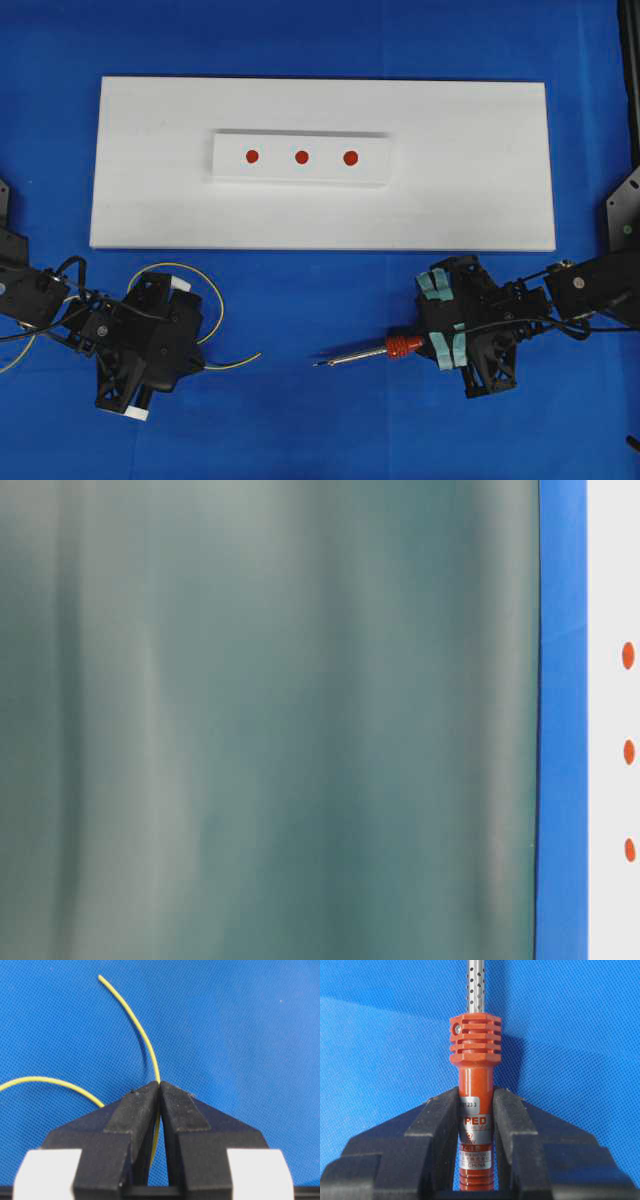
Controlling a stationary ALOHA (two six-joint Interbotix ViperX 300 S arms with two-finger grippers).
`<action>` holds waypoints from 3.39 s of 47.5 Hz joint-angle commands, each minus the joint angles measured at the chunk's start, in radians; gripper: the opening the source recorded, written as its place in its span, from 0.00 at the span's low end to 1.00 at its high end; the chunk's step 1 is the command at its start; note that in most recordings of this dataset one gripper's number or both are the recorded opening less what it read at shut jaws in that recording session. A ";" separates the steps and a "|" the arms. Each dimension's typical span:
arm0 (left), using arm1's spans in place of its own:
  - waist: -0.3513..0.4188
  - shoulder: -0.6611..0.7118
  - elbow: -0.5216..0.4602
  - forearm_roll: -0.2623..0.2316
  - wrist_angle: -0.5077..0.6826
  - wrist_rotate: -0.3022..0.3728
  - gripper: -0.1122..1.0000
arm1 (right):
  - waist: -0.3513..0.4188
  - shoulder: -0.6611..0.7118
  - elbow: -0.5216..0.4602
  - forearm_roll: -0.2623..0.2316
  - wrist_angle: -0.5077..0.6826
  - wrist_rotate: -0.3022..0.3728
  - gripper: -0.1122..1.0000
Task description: Touch the tip of the soldering iron to the tip of the solder at the mark.
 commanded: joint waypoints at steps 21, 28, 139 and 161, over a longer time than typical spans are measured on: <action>0.005 -0.138 -0.032 0.003 0.115 -0.003 0.82 | -0.002 -0.109 -0.028 -0.002 0.051 -0.014 0.92; 0.017 -0.253 -0.038 0.003 0.190 0.002 0.79 | -0.009 -0.236 -0.048 -0.034 0.160 -0.018 0.83; 0.387 -1.226 0.500 0.003 0.215 0.213 0.77 | -0.411 -0.931 0.417 -0.249 0.075 0.075 0.77; 0.388 -1.226 0.500 0.003 0.218 0.207 0.77 | -0.403 -0.931 0.416 -0.249 0.075 0.075 0.77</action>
